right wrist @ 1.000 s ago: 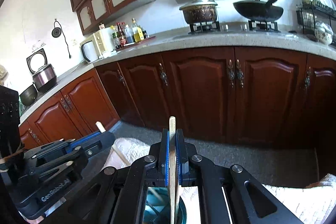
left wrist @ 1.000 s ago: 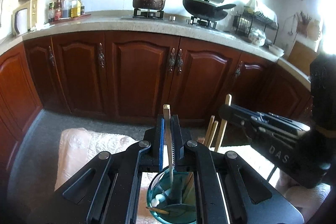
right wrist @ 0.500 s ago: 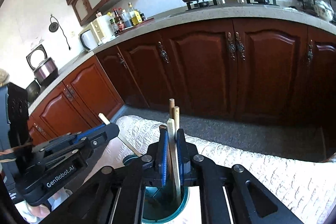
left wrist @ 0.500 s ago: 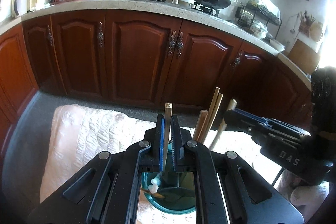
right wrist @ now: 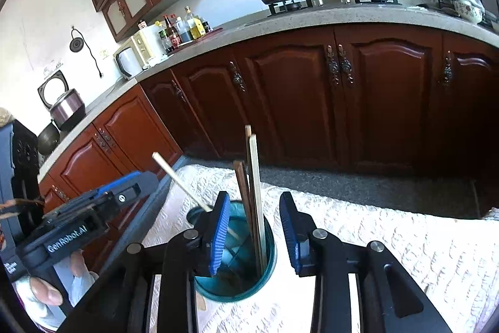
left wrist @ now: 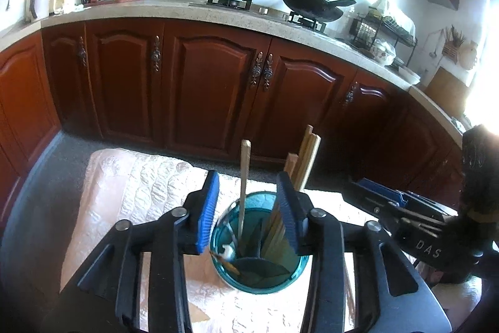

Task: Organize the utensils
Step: 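Move both open tools back down to the remaining chopsticks on the cloth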

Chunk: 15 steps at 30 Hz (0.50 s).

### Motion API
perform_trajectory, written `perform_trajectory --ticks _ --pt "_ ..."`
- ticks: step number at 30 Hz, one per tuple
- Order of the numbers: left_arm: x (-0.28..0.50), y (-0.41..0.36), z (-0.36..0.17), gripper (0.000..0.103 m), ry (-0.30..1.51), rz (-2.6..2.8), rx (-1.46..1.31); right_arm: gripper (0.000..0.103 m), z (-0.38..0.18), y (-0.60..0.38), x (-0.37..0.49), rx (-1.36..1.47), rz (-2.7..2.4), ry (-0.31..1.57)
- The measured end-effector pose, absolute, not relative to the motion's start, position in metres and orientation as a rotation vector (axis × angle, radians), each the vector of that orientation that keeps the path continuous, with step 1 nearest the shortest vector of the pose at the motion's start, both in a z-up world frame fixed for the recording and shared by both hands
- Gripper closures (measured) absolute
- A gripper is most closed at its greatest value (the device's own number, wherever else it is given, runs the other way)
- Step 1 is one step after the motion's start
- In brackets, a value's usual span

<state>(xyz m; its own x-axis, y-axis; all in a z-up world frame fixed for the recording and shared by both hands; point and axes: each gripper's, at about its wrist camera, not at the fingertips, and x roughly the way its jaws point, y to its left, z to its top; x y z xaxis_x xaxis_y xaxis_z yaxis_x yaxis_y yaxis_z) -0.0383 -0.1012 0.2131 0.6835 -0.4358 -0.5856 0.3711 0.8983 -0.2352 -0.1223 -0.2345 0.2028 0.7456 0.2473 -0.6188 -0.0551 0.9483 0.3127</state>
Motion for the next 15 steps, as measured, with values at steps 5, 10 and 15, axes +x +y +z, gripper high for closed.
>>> perform_trajectory --ticks 5,10,15 --pt "-0.059 -0.108 0.212 0.046 0.672 -0.461 -0.085 0.070 0.200 -0.230 -0.142 0.263 0.141 0.720" --pt "-0.081 -0.119 0.208 0.043 0.670 -0.475 -0.057 0.065 0.198 -0.235 -0.164 0.264 0.104 0.722" --pt "-0.097 -0.130 0.203 0.042 0.681 -0.495 -0.036 0.064 0.193 -0.245 -0.191 0.259 0.054 0.738"
